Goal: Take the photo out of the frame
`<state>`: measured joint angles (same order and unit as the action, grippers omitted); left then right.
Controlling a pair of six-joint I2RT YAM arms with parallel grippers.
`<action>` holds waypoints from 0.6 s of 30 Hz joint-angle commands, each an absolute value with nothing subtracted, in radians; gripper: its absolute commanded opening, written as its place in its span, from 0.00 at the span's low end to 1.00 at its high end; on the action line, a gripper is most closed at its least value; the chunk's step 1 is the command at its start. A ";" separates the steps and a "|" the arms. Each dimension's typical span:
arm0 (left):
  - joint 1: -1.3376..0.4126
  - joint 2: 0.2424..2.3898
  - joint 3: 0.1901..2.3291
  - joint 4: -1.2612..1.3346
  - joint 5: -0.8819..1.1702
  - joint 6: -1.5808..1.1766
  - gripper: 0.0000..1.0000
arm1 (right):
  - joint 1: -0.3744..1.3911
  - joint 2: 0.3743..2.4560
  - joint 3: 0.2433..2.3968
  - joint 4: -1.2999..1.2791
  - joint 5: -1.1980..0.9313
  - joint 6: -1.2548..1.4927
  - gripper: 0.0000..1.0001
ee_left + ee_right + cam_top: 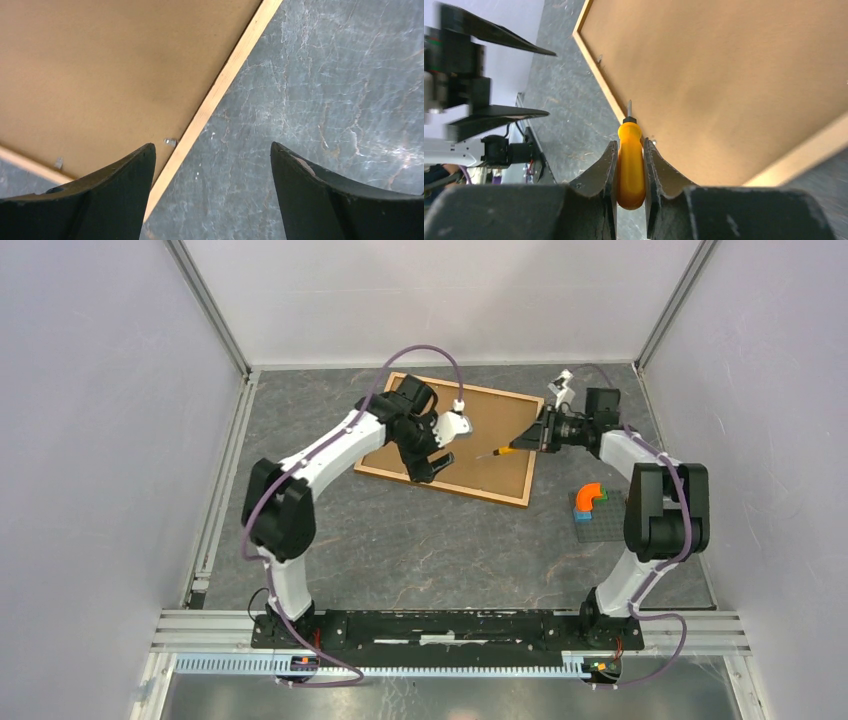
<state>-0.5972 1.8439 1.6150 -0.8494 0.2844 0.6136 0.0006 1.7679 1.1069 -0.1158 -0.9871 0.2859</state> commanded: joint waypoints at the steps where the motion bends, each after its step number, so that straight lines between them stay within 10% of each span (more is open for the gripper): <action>1: -0.612 1.973 1.677 -0.906 0.311 0.801 0.88 | -0.075 1.689 1.160 -0.157 -0.978 0.225 0.00; 18: -0.663 2.055 1.538 -0.885 0.254 0.958 0.44 | -0.170 1.628 1.156 -0.272 -0.967 0.120 0.00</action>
